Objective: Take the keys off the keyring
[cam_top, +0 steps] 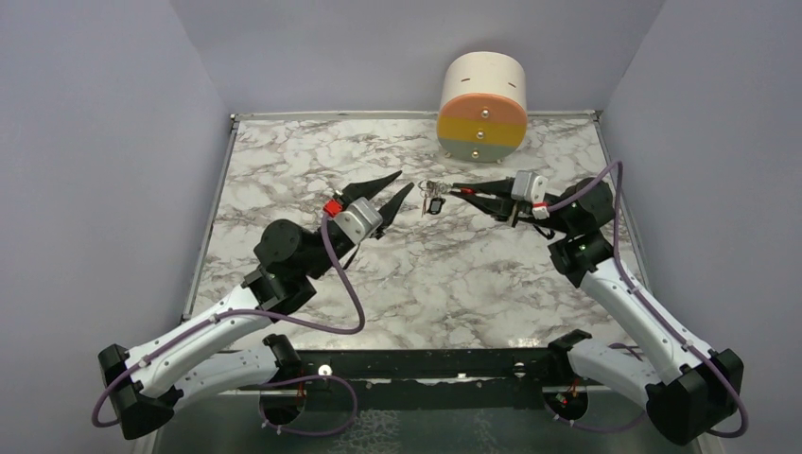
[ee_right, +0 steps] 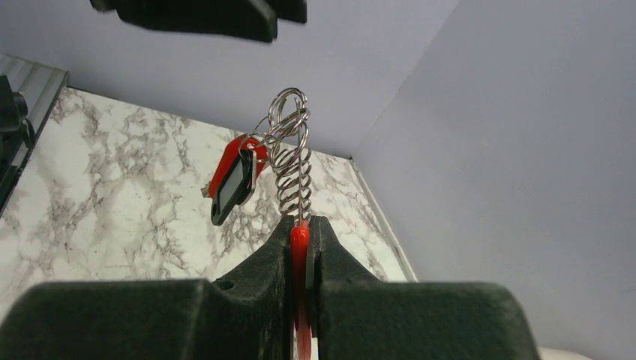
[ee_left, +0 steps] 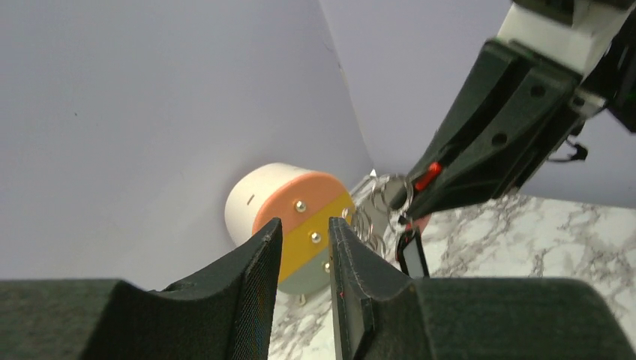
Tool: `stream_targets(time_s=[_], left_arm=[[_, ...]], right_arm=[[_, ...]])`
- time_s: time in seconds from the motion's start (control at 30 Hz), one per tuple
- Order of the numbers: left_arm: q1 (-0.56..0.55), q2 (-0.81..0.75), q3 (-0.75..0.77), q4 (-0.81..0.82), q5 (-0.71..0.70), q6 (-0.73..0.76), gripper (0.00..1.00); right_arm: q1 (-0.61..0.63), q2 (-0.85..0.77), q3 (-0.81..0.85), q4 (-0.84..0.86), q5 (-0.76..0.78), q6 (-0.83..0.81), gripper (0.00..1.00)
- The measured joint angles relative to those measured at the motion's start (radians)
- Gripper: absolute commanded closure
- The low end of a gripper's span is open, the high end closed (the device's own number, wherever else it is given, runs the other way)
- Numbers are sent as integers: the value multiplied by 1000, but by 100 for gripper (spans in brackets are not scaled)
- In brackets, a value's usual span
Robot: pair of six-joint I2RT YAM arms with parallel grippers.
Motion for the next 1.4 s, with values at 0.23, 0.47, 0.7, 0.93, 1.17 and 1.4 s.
stream_targets(time_s=[0.23, 0.47, 0.7, 0.93, 1.17, 1.4], left_arm=[[18, -34, -140, -26, -52, 82, 72], [88, -58, -220, 7, -54, 138, 74], [138, -71, -219, 58, 1, 109, 83], [142, -88, -148, 72, 84, -61, 82], [142, -59, -64, 111, 104, -352, 86], [142, -7, -36, 106, 116, -624, 81]], right_arm=[[0, -12, 0, -5, -14, 3, 98], [0, -11, 0, -6, -36, 11, 98], [0, -10, 0, -6, -37, 11, 98], [0, -3, 0, -6, -37, 11, 98], [0, 7, 0, -6, -36, 11, 98], [0, 7, 0, -5, -36, 10, 98]])
